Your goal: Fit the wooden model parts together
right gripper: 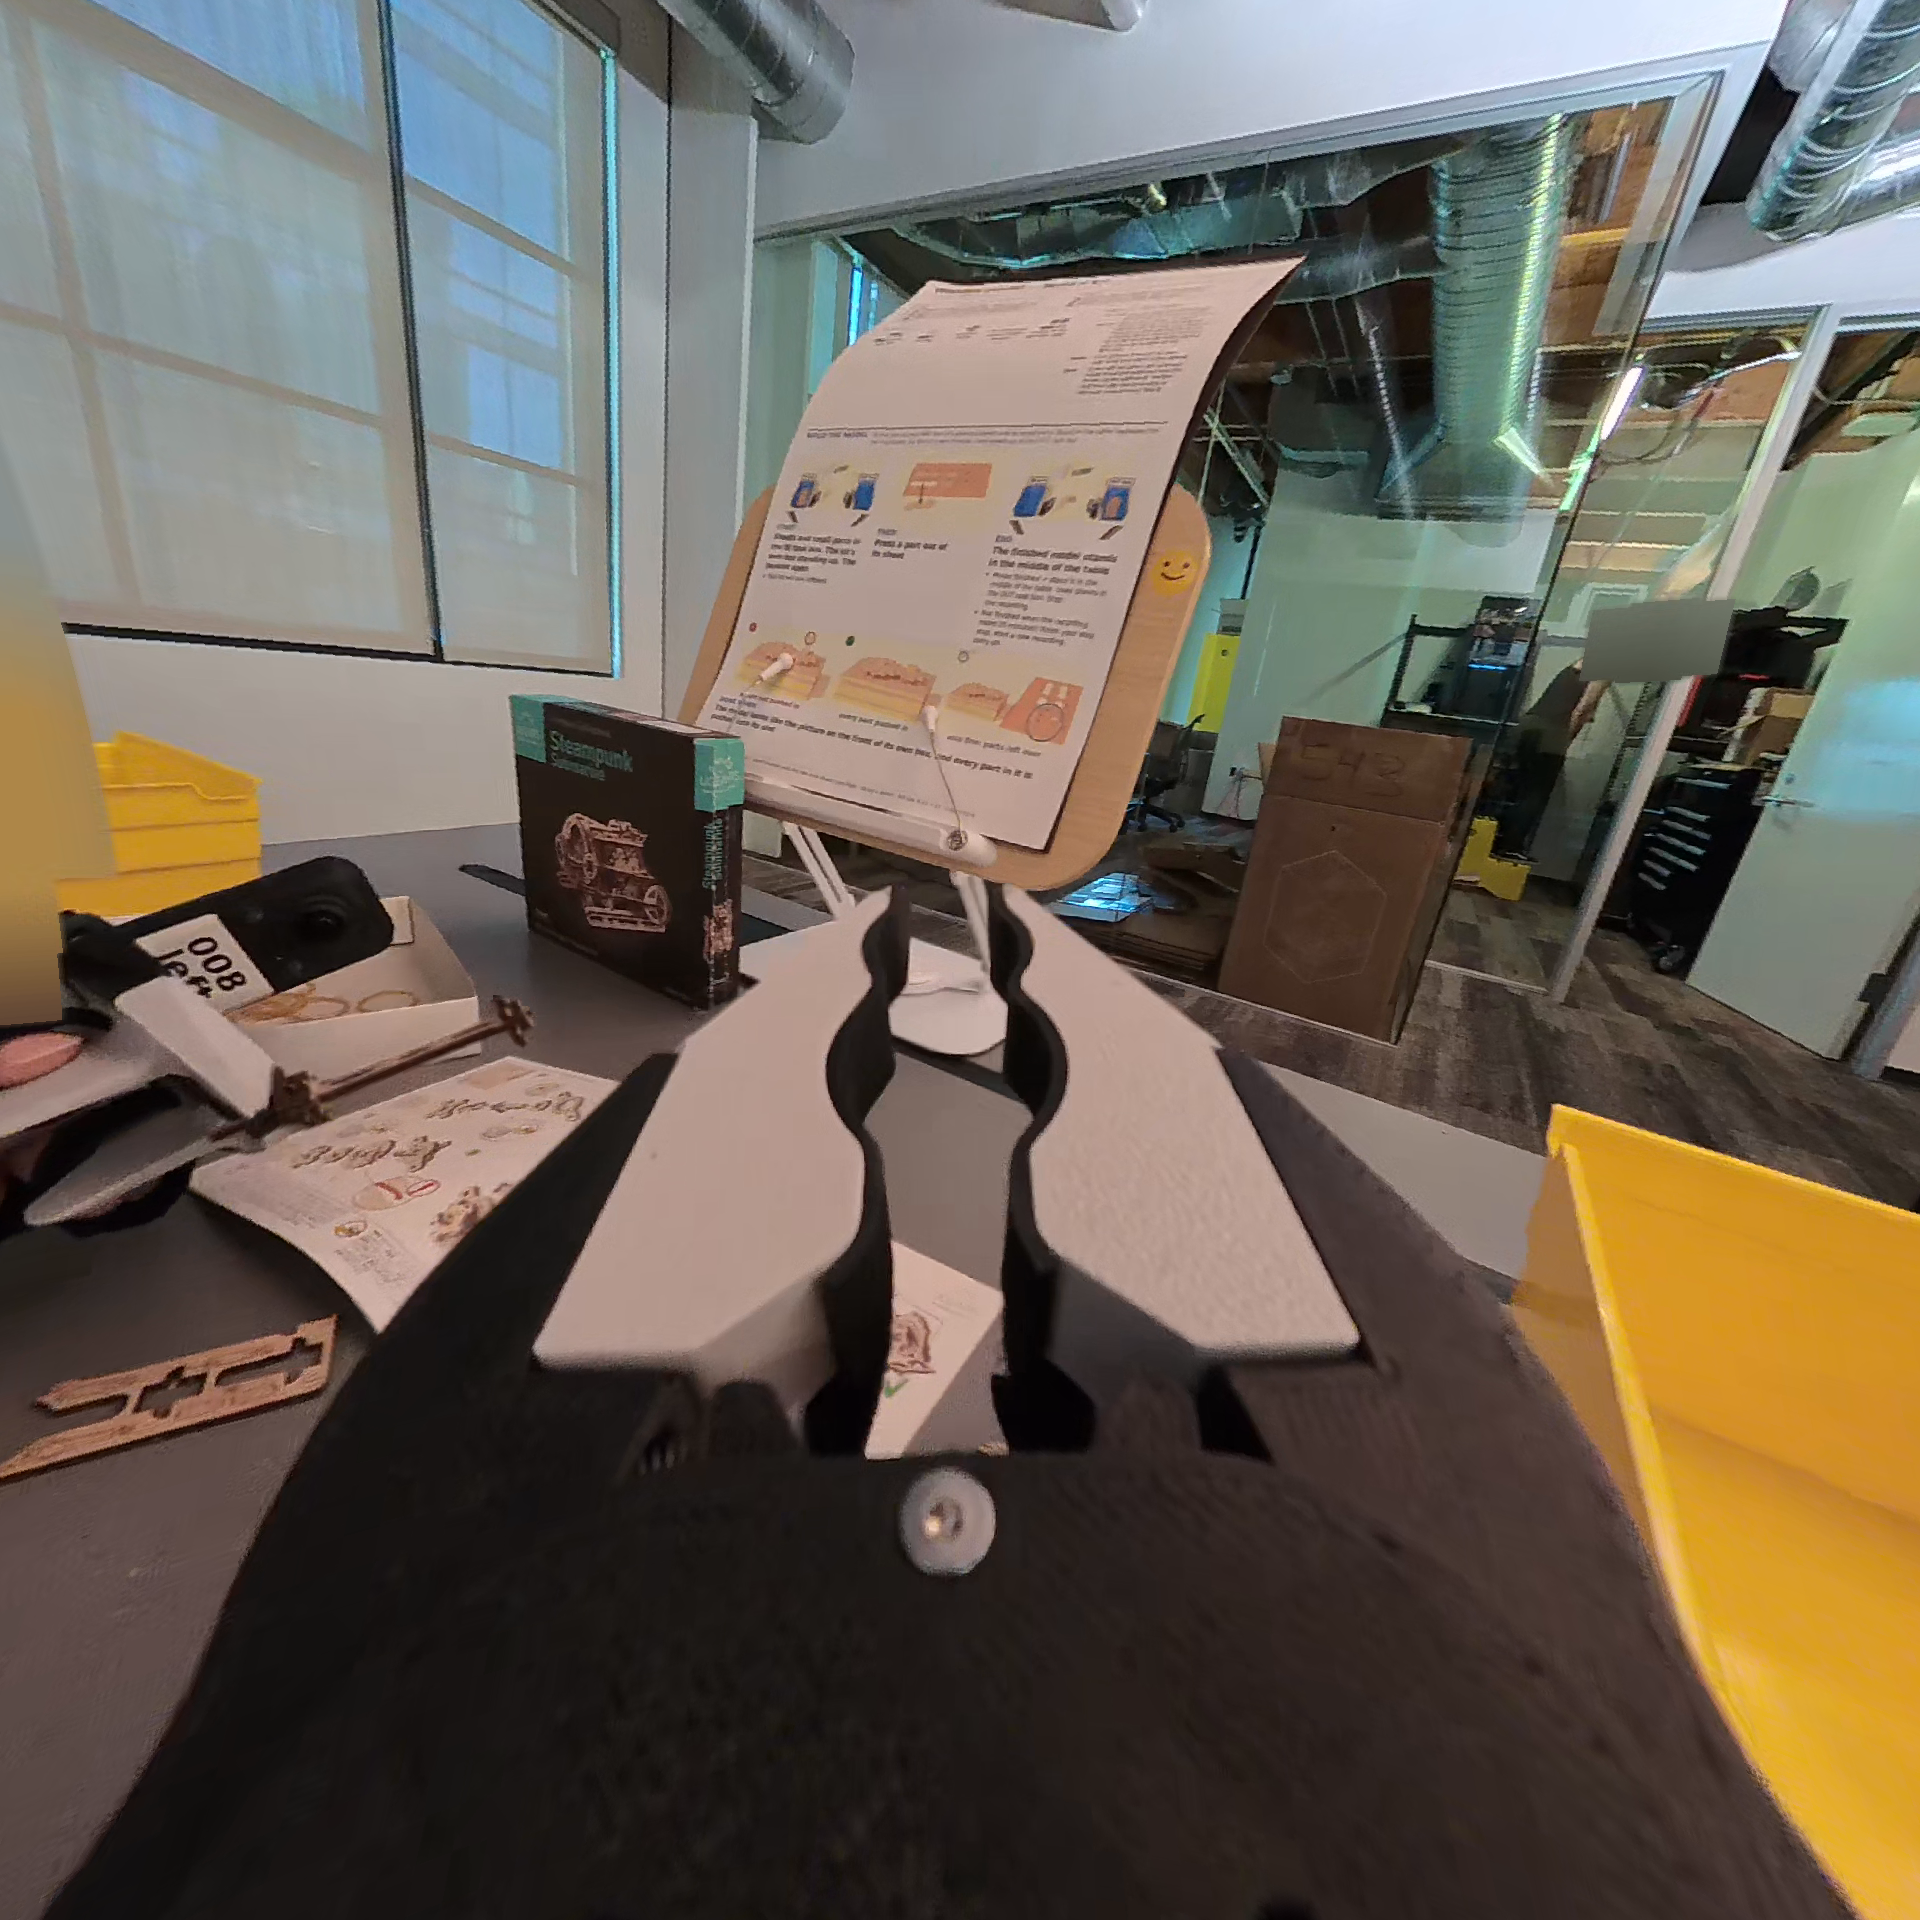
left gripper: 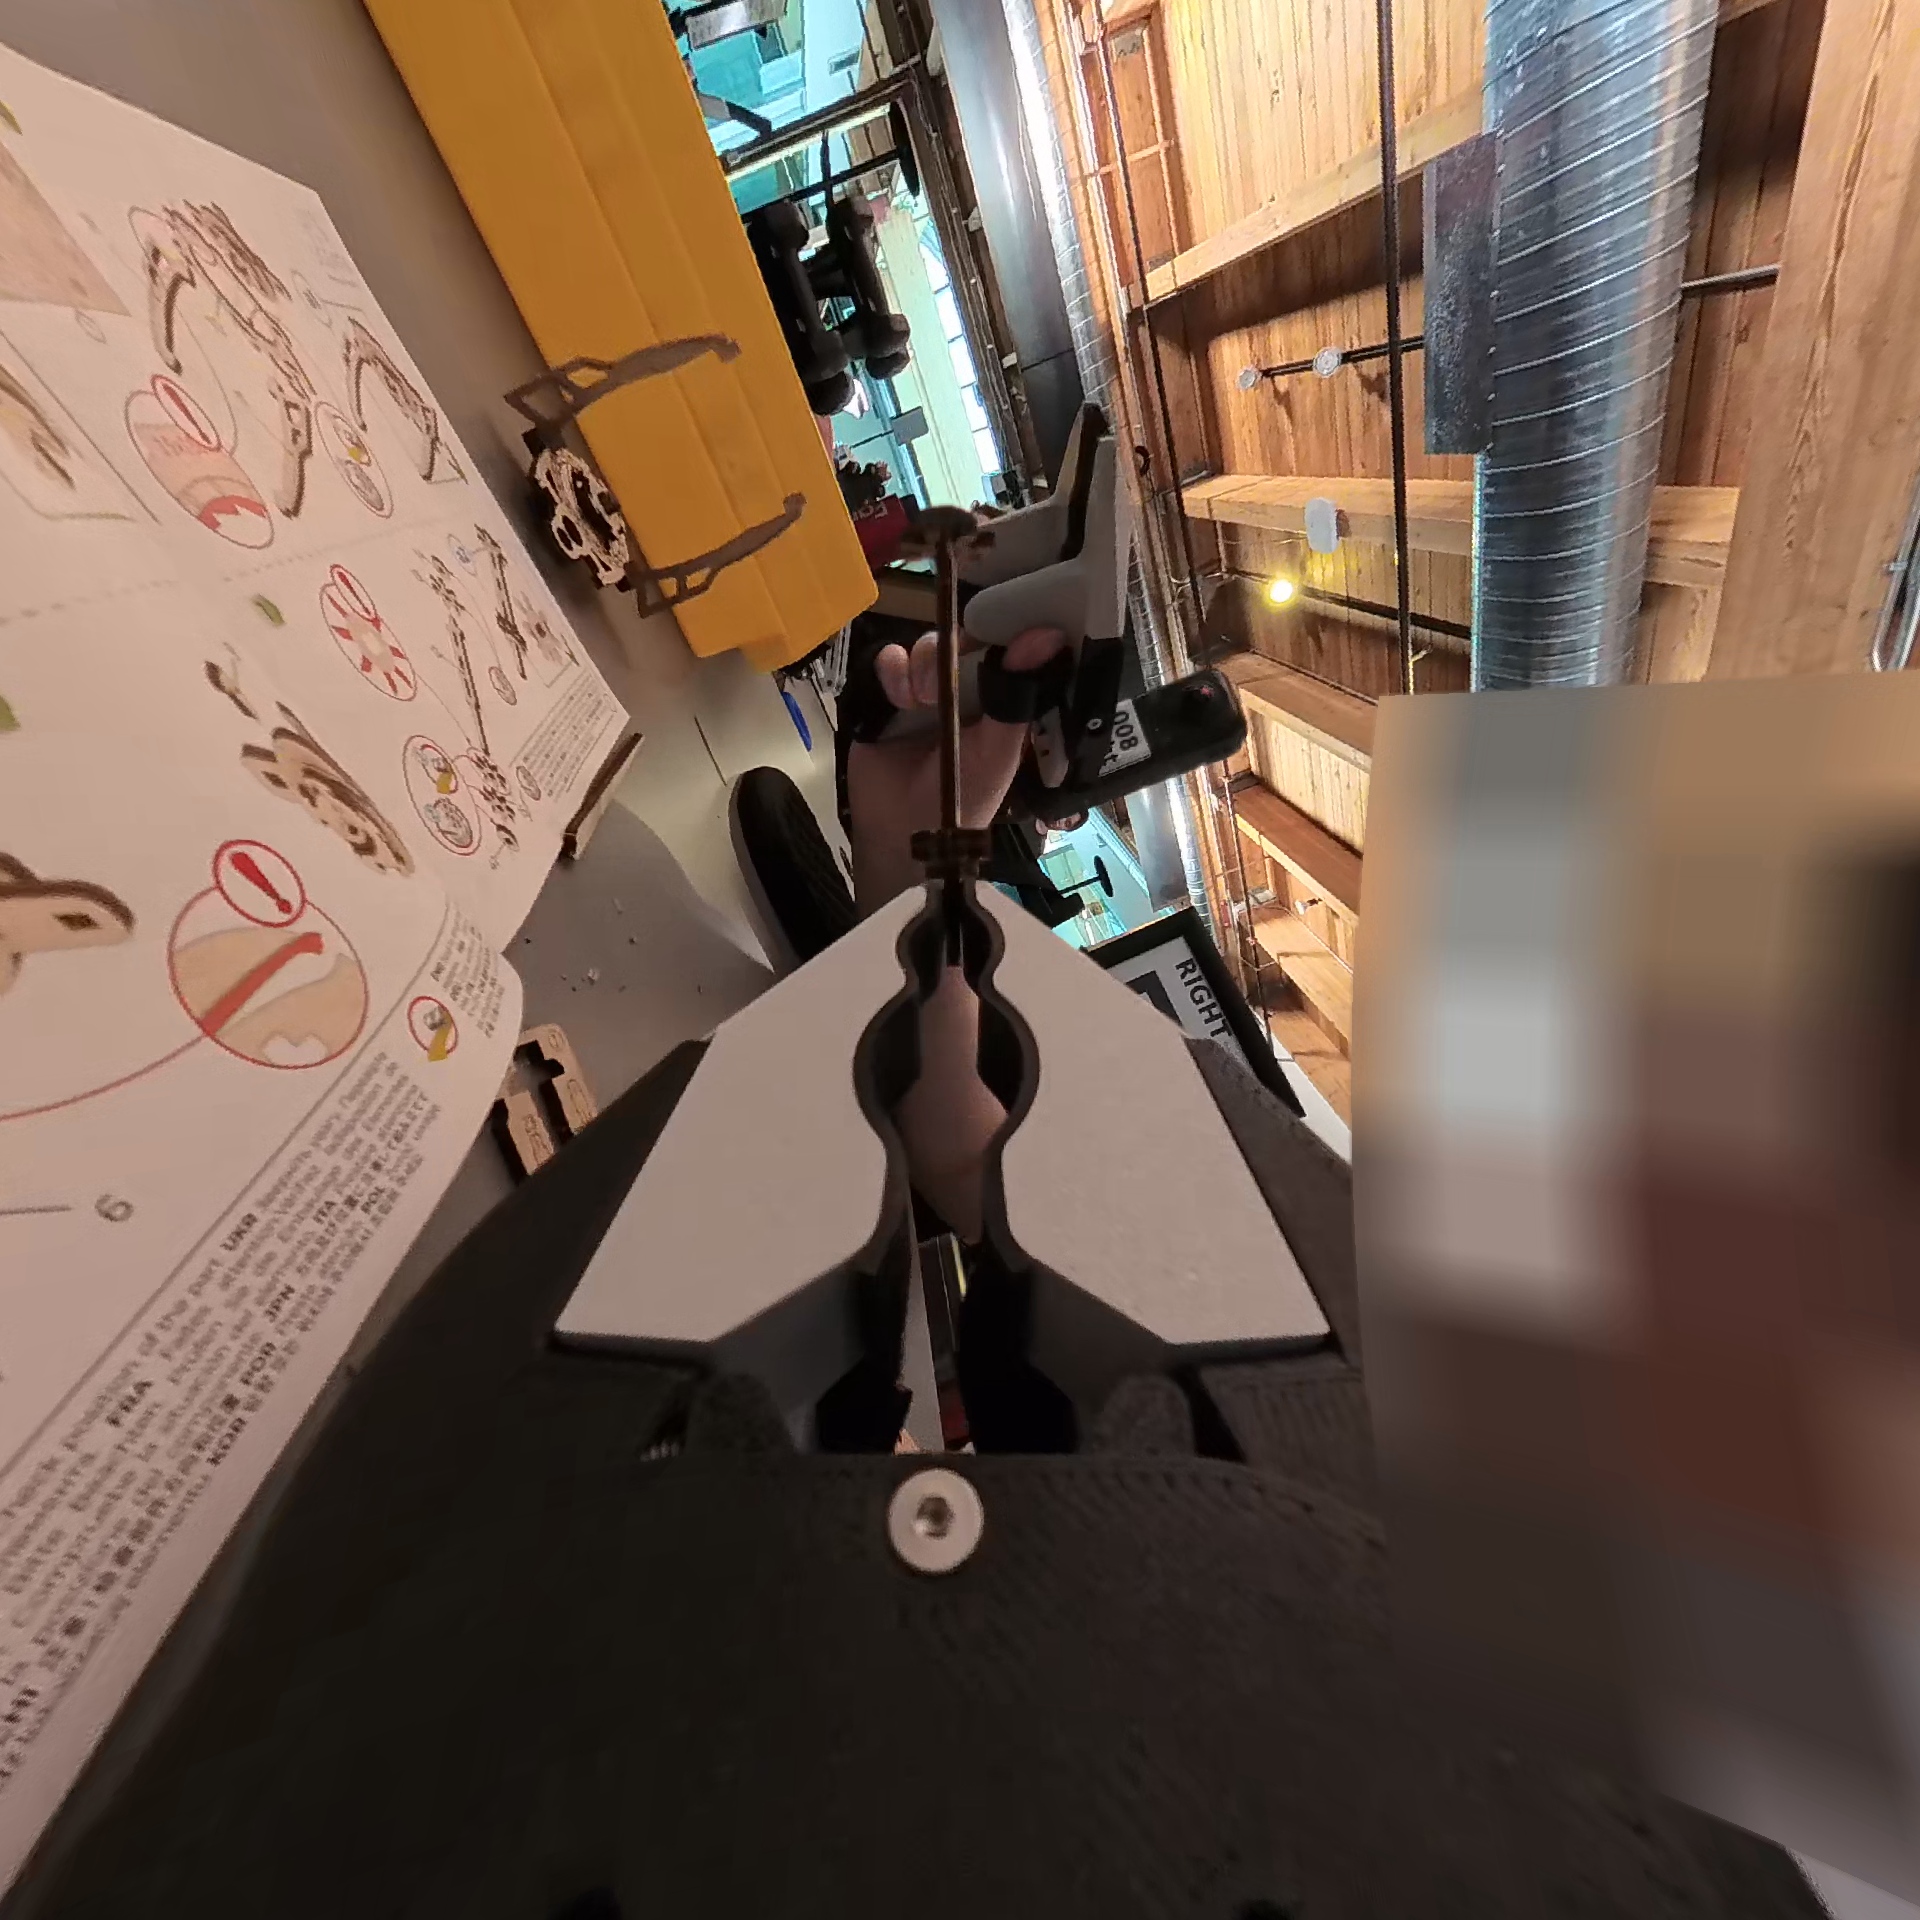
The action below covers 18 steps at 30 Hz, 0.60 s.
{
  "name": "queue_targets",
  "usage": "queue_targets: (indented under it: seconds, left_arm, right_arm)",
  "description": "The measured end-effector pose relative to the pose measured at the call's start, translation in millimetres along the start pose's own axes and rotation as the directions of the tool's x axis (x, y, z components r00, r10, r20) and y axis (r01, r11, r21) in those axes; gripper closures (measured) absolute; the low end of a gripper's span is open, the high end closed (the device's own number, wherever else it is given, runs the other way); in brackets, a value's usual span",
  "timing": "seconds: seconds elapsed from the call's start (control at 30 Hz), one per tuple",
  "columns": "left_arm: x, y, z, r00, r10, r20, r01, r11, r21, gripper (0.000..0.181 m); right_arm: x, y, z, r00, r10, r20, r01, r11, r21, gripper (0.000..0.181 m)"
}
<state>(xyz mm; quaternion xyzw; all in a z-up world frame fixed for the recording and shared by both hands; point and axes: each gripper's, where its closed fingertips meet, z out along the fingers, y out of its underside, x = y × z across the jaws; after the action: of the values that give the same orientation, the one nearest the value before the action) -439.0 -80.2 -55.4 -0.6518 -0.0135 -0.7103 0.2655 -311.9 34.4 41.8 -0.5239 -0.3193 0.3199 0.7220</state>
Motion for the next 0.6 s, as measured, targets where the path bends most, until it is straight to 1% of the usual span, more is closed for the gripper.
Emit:
queue_targets:
  seconds: [0.23,0.33,0.43,0.53,0.6]
  left_arm:
    - [4.6,-3.5,-2.1,1.000,0.024,0.000,-0.024,1.000,0.013,0.181]
    - [3.2,0.3,-0.1,0.999,0.050,0.020,-0.050,0.999,-0.004,0.181]
    - [2.2,6.2,3.3,0.994,0.098,0.040,-0.096,0.994,-0.049,0.181]
    - [3.0,1.3,5.0,0.988,0.148,0.049,-0.145,0.988,-0.058,0.181]
    - [7.5,-3.8,4.3,0.985,0.164,0.042,-0.163,0.986,-0.038,0.181]
  right_arm:
    - [17.3,-6.7,-10.8,0.988,-0.102,-0.115,0.104,0.995,0.013,0.169]
    - [15.6,-9.8,-11.8,0.989,-0.097,-0.108,0.101,0.994,0.034,0.169]
    - [10.3,-4.8,-11.5,0.994,-0.058,-0.092,0.060,0.998,0.023,0.169]
    - [3.0,3.2,-13.3,0.997,-0.021,-0.076,0.021,1.000,0.009,0.169]
    - [-1.3,6.9,-13.7,0.998,-0.016,-0.059,0.016,1.000,-0.001,0.169]
